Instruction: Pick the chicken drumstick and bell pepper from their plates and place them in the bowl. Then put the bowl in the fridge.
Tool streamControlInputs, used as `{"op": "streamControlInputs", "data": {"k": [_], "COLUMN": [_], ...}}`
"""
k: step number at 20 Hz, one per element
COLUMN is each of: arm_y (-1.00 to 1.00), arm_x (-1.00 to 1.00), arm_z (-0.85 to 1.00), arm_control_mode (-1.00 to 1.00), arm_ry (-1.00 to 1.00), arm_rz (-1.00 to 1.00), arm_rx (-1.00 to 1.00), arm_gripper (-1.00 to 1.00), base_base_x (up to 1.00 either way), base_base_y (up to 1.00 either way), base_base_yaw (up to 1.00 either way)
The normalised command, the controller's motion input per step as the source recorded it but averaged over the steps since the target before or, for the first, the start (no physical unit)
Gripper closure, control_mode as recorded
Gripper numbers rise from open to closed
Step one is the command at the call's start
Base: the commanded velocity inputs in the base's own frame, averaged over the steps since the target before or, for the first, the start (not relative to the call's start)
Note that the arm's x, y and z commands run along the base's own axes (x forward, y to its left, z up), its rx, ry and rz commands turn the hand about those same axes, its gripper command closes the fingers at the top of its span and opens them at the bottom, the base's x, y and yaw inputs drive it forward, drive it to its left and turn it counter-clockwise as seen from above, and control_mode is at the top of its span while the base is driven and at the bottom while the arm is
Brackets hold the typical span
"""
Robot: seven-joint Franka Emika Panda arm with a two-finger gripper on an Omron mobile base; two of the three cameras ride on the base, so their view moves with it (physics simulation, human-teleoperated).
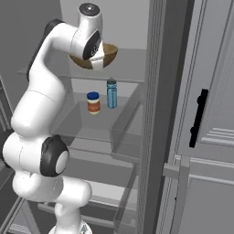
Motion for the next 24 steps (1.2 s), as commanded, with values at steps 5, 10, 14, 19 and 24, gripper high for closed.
{"op": "streamControlInputs", "data": {"k": [5,10,14,19,24], "arm_y": [0.25,-0.03,-0.32,-0.19,0.0], "arm_x": [-0.2,-0.81,-1.0,-1.0,-1.0], "arm_z": [-0.04,0.17,0.47,-0.05,-0.68], "arm_control_mode": [-1.0,-1.0,-1.0,-1.0,-1.0], "arm_ry": [-0.51,-0.34,-0.13,0.0,0.0], "arm_rz": [0.0,0.02,0.11,0.1,0.09], "arm_rx": [0.18,0.13,0.03,0.0,-0.02], "arm_gripper": [-1.0,-1.0,-1.0,-1.0,-1.0], "base_base_x": [0.0,0.0,0.0,0.0,0.0], "base_base_y": [0.0,0.0,0.0,0.0,0.0], "base_base_yaw": [0.0,0.0,0.0,0.0,0.0]}}
